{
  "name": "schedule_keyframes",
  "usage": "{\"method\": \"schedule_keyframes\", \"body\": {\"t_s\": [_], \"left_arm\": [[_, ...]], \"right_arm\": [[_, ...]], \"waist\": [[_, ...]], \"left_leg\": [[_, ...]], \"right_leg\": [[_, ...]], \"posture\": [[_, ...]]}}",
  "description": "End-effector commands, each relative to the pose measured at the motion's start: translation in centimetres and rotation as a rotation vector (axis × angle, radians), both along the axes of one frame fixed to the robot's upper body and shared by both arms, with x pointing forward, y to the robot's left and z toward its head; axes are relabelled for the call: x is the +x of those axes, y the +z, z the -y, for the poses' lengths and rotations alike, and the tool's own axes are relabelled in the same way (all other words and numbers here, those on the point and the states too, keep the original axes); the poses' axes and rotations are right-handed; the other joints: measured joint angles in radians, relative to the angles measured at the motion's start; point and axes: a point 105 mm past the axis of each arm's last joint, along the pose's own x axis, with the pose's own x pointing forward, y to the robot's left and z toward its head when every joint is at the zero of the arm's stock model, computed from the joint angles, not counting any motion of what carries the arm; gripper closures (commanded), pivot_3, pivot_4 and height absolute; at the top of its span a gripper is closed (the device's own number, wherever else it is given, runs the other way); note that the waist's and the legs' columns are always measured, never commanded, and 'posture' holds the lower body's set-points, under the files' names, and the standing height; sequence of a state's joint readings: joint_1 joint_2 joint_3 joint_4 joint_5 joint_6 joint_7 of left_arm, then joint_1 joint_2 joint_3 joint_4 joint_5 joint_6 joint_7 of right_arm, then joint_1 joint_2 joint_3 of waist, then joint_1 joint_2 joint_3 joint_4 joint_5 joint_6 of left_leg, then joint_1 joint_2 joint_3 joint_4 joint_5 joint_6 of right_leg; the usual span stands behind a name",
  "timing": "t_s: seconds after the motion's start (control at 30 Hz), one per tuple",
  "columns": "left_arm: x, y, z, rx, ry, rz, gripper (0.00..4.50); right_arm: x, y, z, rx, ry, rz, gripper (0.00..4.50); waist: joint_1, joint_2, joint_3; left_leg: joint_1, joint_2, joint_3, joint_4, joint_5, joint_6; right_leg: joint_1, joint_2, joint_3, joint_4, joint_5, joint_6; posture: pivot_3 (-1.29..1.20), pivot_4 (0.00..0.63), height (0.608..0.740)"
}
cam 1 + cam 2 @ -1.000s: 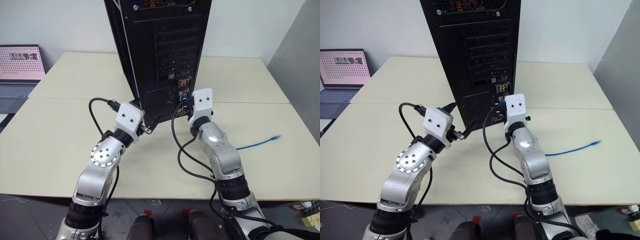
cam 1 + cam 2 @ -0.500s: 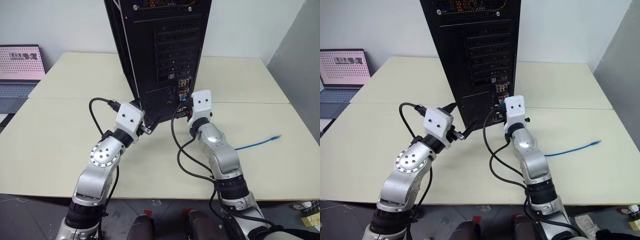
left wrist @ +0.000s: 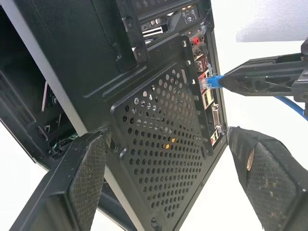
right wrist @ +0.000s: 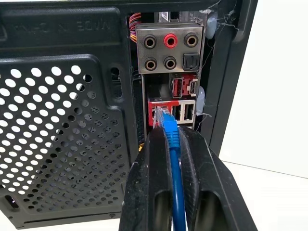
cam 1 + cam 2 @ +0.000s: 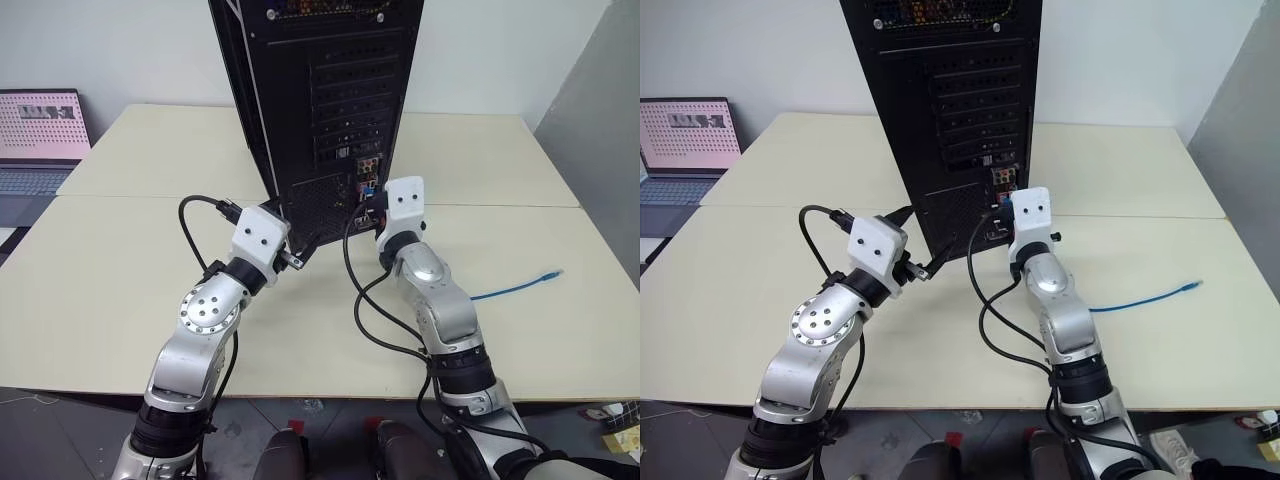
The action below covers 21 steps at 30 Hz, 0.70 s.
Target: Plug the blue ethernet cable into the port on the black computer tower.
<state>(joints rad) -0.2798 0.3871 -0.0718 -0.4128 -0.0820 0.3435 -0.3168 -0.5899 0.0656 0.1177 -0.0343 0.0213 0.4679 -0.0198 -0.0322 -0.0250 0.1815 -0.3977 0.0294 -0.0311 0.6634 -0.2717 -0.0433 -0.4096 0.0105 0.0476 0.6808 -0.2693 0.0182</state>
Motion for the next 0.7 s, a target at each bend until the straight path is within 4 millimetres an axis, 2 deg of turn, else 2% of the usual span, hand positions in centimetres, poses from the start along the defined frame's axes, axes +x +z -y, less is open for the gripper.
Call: {"method": "schedule_keyframes", "body": {"t_s": [0.03,0.43,0.7], "left_arm": [[-0.2,0.8,-0.3,-0.005,0.010,0.039,0.44],[-0.2,0.9,-0.5,-0.006,0.017,0.041,0.44],[-0.2,0.8,-0.4,-0.009,0.020,0.041,0.44]], "right_arm": [[-0.2,2.5,-0.2,0.024,-0.005,0.096,4.50],[0.0,2.6,-2.5,-0.001,0.001,0.133,4.50],[0.0,2.3,-3.1,-0.003,0.023,0.124,4.50]], "waist": [[0.000,0.000,0.000],[-0.002,0.000,0.000],[-0.008,0.000,0.000]], "left_leg": [[0.000,0.000,0.000,0.000,0.000,0.000],[0.000,0.000,0.001,0.000,0.000,0.000],[0.000,0.000,0.001,0.000,0.000,0.000]], "right_leg": [[0.000,0.000,0.000,0.000,0.000,0.000],[-0.001,0.000,0.000,0.000,0.000,0.000],[-0.001,0.000,0.001,0.001,0.000,0.000]], "posture": [[0.00,0.150,0.740],[0.00,0.150,0.740],[0.00,0.150,0.740]]}}
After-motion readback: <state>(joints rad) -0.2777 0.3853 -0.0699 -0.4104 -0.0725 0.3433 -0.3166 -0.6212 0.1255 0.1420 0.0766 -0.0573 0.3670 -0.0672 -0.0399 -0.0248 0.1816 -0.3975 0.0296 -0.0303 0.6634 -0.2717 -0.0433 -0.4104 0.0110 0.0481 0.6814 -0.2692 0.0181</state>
